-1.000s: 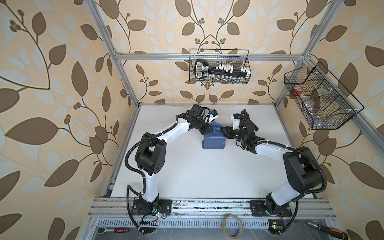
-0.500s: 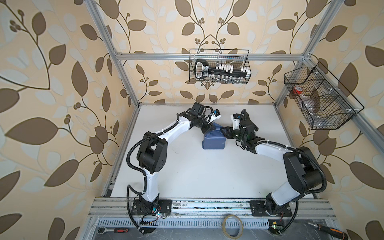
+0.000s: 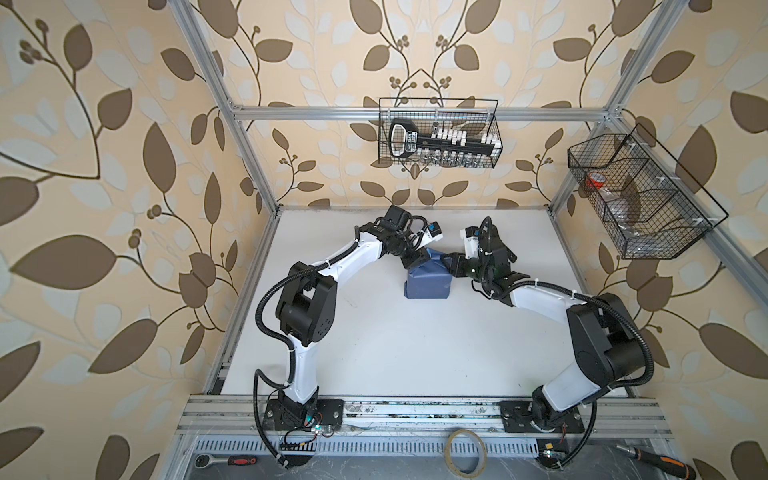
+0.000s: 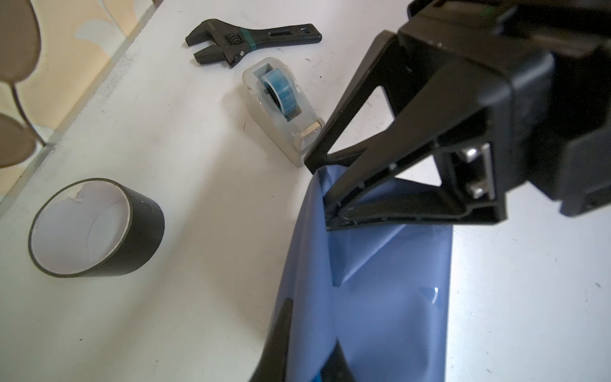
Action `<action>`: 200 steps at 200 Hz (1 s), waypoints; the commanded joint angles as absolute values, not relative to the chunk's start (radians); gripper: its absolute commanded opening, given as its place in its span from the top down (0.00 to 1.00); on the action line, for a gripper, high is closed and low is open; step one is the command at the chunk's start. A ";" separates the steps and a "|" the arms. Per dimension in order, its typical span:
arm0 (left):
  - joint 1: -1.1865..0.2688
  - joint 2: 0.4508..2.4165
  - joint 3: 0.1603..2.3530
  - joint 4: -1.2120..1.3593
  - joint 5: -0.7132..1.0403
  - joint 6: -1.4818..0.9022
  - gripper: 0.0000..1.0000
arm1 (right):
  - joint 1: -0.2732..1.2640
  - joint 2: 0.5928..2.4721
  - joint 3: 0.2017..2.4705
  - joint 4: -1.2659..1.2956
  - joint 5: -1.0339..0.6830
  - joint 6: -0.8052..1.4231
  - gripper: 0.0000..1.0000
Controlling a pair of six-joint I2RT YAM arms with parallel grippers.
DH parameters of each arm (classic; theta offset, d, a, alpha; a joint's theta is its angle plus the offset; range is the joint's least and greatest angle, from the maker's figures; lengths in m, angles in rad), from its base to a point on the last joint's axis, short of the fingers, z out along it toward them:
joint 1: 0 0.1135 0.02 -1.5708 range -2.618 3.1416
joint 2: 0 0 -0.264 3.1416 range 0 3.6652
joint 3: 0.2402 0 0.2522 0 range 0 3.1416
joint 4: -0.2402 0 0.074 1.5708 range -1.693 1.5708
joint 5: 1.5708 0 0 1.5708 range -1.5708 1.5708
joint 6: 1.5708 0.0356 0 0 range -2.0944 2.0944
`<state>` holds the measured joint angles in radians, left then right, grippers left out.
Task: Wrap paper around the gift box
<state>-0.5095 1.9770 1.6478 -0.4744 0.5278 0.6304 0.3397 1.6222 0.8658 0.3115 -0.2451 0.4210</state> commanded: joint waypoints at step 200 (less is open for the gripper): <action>-0.552 1.812 1.531 -0.393 0.576 0.634 0.66 | 0.370 1.554 0.815 0.171 -0.261 0.396 0.51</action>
